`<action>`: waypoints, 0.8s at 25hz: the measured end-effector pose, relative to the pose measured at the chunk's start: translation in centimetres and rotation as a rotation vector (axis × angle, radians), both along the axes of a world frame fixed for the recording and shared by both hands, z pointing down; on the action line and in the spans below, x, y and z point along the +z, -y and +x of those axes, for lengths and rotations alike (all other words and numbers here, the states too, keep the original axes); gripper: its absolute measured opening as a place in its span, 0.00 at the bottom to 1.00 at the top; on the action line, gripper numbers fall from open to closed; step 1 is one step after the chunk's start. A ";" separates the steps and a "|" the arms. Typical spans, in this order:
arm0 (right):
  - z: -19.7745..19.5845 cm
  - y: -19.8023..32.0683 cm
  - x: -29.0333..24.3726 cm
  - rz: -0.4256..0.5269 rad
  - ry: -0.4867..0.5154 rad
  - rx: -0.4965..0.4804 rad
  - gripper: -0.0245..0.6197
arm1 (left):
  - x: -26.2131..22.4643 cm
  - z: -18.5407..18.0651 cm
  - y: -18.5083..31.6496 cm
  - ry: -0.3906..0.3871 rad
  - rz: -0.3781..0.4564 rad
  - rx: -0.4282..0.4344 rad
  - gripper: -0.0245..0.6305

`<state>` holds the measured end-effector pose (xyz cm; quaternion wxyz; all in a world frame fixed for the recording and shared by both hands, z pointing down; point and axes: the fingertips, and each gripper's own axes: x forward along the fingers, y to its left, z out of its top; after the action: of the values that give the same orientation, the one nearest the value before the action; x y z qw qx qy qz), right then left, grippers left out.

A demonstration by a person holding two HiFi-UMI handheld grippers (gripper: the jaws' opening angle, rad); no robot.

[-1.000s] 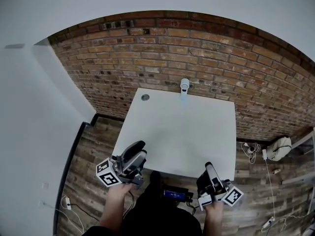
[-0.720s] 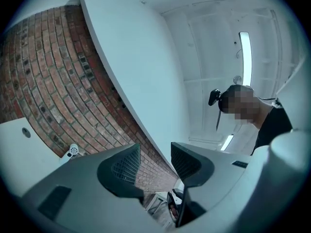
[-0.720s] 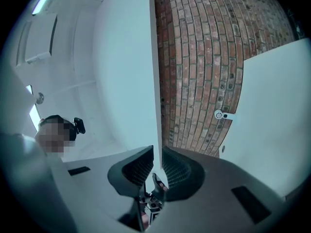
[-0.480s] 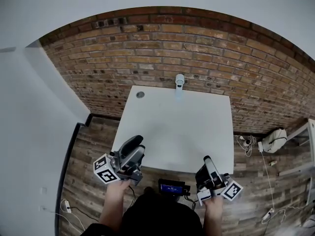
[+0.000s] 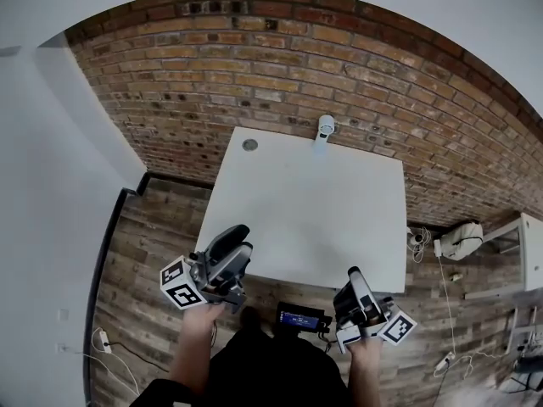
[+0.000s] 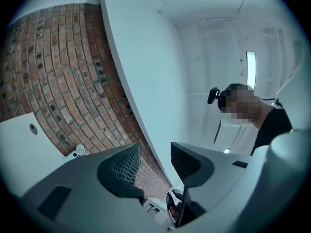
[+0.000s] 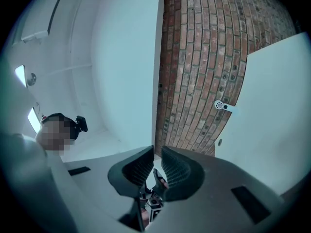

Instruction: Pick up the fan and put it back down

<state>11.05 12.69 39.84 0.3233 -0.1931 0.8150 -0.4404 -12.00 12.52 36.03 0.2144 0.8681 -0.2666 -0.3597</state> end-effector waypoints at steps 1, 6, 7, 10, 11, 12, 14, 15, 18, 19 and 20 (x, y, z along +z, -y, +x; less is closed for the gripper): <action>-0.3 -0.3 0.0 -0.001 -0.011 0.002 0.12 | 0.1 -0.3 -0.1 -0.011 -0.001 0.004 0.36; -1.5 -1.7 0.2 -0.016 -0.053 0.025 0.09 | 1.3 -1.2 -0.7 -0.052 -0.018 0.038 0.36; -1.7 -1.9 0.3 -0.019 -0.059 0.030 0.07 | 1.7 -1.2 -0.7 -0.059 -0.023 0.045 0.36; -2.1 -2.8 0.7 -0.026 -0.070 0.045 0.05 | 2.6 -1.2 -0.9 -0.074 -0.040 0.066 0.36; -2.0 -3.1 0.8 -0.028 -0.071 0.049 0.05 | 2.8 -1.1 -0.9 -0.073 -0.042 0.072 0.36; -2.0 -3.3 0.9 -0.028 -0.072 0.053 0.05 | 2.8 -1.0 -1.0 -0.071 -0.041 0.076 0.36; -1.7 -3.5 1.0 -0.024 -0.068 0.056 0.05 | 2.5 -0.8 -1.1 -0.061 -0.029 0.078 0.36; -1.5 -3.4 1.0 -0.021 -0.063 0.054 0.05 | 2.1 -0.8 -1.2 -0.054 -0.020 0.077 0.36; -1.1 -2.7 0.5 -0.006 -0.046 0.049 0.05 | 0.9 -0.5 -1.5 -0.027 0.010 0.073 0.36; -1.0 -2.5 0.1 0.006 -0.041 0.046 0.05 | 0.5 -0.4 -1.6 -0.019 0.018 0.072 0.35; -0.8 -2.3 -0.4 0.018 -0.037 0.042 0.05 | 0.1 -0.3 -1.6 -0.015 0.025 0.070 0.34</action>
<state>10.22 14.95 39.46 0.3190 -0.2154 0.8207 -0.4222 -12.28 14.09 36.14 0.2177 0.8769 -0.2299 -0.3616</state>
